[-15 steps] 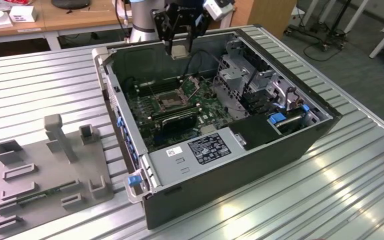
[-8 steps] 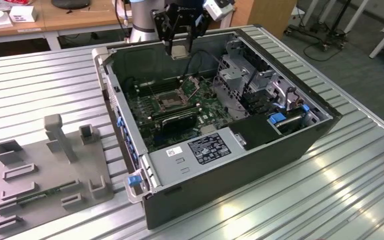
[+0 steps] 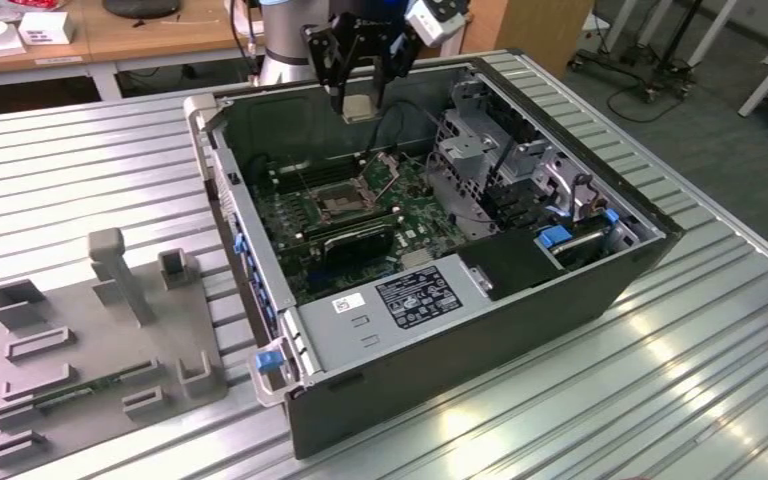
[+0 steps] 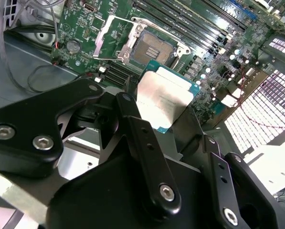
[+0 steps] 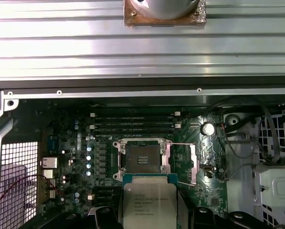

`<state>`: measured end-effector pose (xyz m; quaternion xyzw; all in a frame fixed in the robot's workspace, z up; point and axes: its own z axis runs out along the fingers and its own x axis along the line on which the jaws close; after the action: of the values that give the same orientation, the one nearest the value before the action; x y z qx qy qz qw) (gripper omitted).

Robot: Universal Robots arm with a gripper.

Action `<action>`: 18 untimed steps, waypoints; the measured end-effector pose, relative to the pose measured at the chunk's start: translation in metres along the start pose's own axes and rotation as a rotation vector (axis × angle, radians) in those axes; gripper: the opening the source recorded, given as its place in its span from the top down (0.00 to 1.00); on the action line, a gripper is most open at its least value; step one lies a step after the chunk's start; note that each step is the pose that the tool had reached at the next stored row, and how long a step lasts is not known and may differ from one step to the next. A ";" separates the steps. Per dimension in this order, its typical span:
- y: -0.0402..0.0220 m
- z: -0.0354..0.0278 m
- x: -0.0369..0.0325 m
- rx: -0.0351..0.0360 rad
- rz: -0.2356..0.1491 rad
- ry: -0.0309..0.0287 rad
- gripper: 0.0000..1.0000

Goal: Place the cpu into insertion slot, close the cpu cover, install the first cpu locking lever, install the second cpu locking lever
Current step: 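Place the cpu into insertion slot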

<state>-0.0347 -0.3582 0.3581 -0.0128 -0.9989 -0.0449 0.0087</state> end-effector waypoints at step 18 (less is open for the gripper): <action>-0.0007 0.0081 -0.0002 -0.0001 0.000 -0.0011 0.46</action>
<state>-0.0347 -0.3582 0.3499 -0.0128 -0.9989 -0.0449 0.0081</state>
